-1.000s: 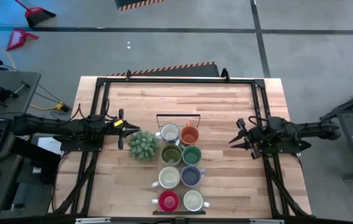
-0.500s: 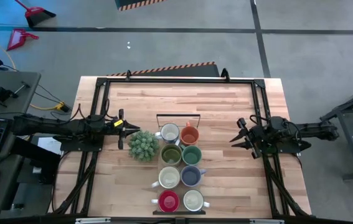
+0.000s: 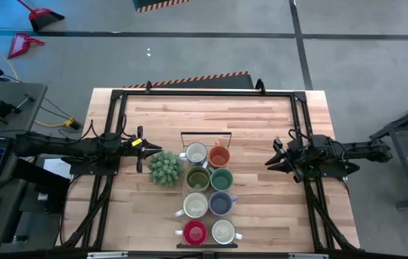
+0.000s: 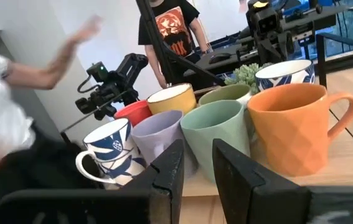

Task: Place coffee mugs
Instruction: Return to Home Position

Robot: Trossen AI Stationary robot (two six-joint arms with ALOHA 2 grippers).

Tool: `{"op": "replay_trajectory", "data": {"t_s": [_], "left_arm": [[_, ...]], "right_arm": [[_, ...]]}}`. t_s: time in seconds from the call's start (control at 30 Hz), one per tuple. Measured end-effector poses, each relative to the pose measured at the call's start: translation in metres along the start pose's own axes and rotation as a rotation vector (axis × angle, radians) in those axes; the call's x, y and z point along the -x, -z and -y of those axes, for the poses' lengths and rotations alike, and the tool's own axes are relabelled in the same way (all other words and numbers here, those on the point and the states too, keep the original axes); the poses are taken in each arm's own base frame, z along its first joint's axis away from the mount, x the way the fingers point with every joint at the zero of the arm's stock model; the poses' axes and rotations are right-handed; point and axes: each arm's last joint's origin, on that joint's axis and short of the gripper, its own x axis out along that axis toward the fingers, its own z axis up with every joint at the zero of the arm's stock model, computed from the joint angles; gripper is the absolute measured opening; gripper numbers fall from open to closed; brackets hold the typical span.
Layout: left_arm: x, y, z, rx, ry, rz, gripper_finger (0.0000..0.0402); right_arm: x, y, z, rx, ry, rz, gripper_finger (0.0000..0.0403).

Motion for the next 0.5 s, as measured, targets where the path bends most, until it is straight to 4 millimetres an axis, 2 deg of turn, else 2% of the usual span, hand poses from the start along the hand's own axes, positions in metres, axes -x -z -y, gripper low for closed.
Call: {"op": "replay_trajectory", "data": {"t_s": [0.5], "left_arm": [[0.0, 0.0, 0.0, 0.0, 0.0, 0.0, 0.0026]], "right_arm": [[0.0, 0.0, 0.0, 0.001, -0.001, 0.0, 0.0073]]}}
